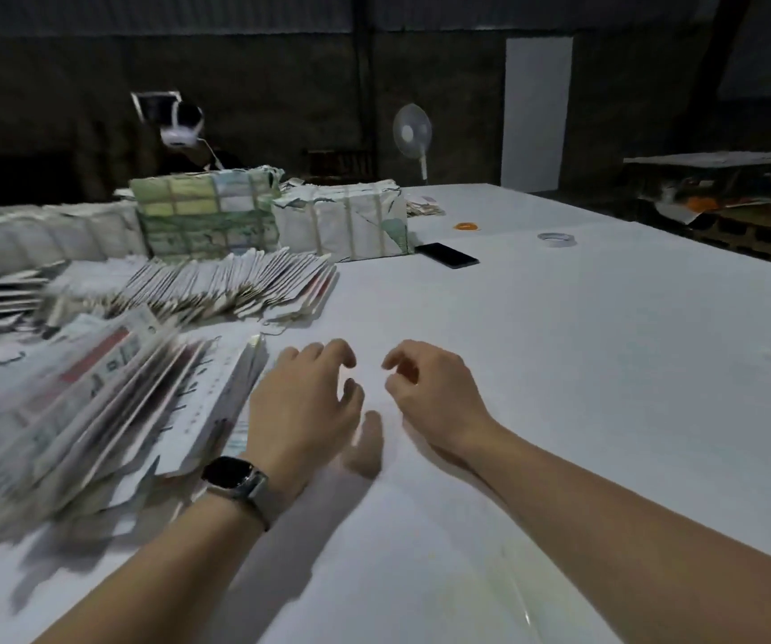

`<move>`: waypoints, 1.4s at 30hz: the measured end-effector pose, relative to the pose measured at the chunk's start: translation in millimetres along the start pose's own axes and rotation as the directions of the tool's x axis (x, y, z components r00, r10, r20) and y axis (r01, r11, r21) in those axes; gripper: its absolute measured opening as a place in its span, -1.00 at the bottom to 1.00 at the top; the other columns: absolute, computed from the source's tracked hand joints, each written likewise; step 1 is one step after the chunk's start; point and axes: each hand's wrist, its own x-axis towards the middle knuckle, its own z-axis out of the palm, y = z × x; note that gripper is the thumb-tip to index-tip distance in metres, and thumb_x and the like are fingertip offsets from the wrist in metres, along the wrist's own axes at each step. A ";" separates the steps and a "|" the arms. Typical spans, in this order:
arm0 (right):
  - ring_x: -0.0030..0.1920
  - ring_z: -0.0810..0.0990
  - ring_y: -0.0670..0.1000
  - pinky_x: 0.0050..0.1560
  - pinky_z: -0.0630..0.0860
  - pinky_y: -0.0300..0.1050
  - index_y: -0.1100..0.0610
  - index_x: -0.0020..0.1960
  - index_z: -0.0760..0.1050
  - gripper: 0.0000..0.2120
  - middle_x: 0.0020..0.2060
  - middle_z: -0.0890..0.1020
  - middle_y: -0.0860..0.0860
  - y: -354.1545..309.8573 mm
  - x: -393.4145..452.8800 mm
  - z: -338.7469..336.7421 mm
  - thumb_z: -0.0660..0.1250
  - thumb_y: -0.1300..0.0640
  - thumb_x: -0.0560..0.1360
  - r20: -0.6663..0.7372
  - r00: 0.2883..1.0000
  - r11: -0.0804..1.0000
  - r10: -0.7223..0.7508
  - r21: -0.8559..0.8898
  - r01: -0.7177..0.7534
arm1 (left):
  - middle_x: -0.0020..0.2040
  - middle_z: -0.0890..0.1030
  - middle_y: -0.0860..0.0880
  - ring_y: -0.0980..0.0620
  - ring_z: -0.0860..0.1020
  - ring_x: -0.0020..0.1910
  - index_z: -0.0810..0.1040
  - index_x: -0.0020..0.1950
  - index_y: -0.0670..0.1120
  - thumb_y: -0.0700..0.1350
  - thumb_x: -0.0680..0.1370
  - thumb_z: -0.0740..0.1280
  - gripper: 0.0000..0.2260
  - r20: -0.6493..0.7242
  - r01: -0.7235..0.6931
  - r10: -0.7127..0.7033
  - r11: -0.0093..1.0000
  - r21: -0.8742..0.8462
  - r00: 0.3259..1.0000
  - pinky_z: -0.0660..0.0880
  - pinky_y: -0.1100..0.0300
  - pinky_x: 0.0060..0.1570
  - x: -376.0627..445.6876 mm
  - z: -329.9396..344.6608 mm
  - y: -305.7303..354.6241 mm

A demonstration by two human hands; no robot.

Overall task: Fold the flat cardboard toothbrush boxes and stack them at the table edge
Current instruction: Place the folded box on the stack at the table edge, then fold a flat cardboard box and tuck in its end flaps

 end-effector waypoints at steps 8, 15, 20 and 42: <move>-0.22 0.61 0.00 -0.10 0.54 -0.10 -0.08 -0.14 0.54 -0.83 -0.35 0.57 -0.13 -0.9 5.5 4.4 0.29 0.19 0.48 0.013 0.996 0.984 0.083 0.158 -0.084 | 0.27 0.47 -0.09 -0.26 0.54 0.15 0.31 0.37 0.02 0.02 0.65 0.12 -0.70 0.296 0.070 -0.137 0.971 0.227 0.945 0.37 0.02 -0.10 2.2 1.2 -26.0; -0.26 0.56 -0.04 -0.14 0.51 -0.12 -0.07 -0.12 0.56 -0.85 -0.36 0.56 -0.13 1.4 6.4 5.6 0.30 0.18 0.48 0.008 0.994 0.972 0.107 0.210 -0.106 | -0.11 0.45 -0.04 -0.23 0.56 -0.09 0.33 0.23 -0.01 -0.14 0.52 0.30 -0.69 0.236 -0.117 0.040 0.940 0.319 0.971 0.28 0.07 -0.29 -1.8 -14.0 -1.5; -0.27 0.52 -0.06 -0.09 0.54 -0.02 -0.08 -0.05 0.52 -0.88 -0.35 0.55 -0.13 0.5 7.8 5.8 0.29 0.13 0.51 0.025 0.992 0.967 0.120 0.221 -0.123 | -0.11 0.60 -0.14 -0.25 0.52 -0.18 0.50 0.19 -0.07 -0.32 0.49 0.27 -0.69 -0.115 -0.131 0.140 0.988 0.076 0.984 0.27 0.04 -0.28 9.6 -39.3 -1.6; 0.16 0.65 -0.07 0.25 0.57 0.03 -0.08 0.38 0.37 -0.67 0.21 0.62 -0.11 -11.1 -1.1 13.9 0.23 -0.01 0.62 0.174 0.984 0.742 -0.028 0.663 -0.096 | 0.07 0.60 0.14 0.25 0.68 -0.20 0.46 0.31 0.09 -0.13 0.64 0.33 -0.73 0.148 0.273 -0.306 0.418 -0.866 0.940 0.54 0.39 -0.32 -4.4 17.8 10.7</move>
